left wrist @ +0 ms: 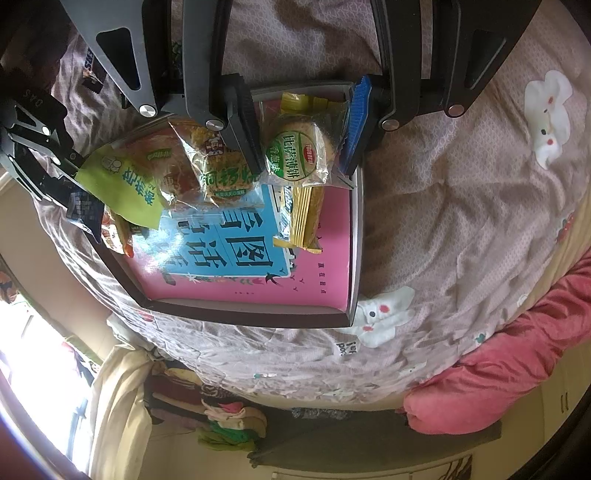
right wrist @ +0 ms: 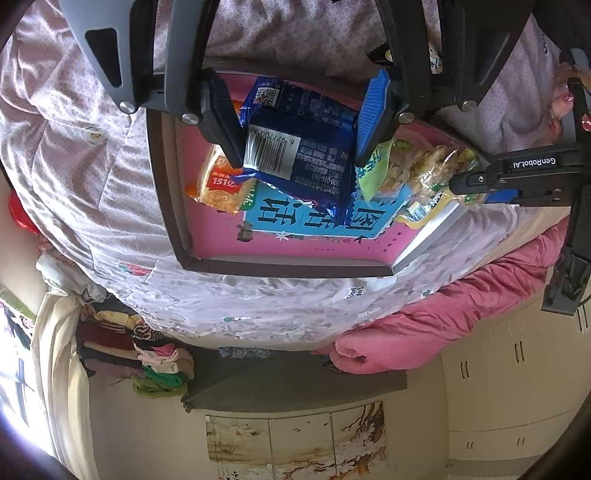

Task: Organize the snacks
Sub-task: 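Open the left tool to release the round cake while the right tool releases the blue packet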

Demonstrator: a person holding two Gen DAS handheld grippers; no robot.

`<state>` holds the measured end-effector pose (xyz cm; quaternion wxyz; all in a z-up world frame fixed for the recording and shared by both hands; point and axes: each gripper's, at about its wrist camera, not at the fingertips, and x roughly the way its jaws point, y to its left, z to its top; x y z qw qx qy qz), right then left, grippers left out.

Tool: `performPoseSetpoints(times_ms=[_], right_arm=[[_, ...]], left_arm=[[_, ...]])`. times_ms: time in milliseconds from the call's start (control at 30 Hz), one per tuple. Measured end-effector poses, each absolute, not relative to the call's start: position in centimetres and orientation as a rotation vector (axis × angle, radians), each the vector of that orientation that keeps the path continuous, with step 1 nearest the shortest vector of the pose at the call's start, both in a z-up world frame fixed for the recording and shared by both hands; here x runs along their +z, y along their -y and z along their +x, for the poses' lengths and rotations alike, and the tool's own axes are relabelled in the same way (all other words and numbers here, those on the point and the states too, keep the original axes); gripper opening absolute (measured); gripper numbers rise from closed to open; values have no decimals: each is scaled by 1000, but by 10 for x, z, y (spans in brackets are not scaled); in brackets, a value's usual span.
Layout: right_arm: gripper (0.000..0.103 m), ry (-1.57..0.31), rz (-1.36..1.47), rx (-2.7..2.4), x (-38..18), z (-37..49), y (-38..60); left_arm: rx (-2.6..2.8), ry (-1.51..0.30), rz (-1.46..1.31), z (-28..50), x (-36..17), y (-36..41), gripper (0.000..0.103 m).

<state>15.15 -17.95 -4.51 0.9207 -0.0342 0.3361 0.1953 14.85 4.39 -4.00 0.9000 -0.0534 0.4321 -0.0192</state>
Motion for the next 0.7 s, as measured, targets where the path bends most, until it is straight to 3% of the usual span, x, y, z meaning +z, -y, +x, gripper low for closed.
performPoseSetpoints(times_ms=[700], right_arm=[[64,-708,-35,359,-45,146,194]], left_arm=[[-43,-890,-96,145,-35,-44,45]])
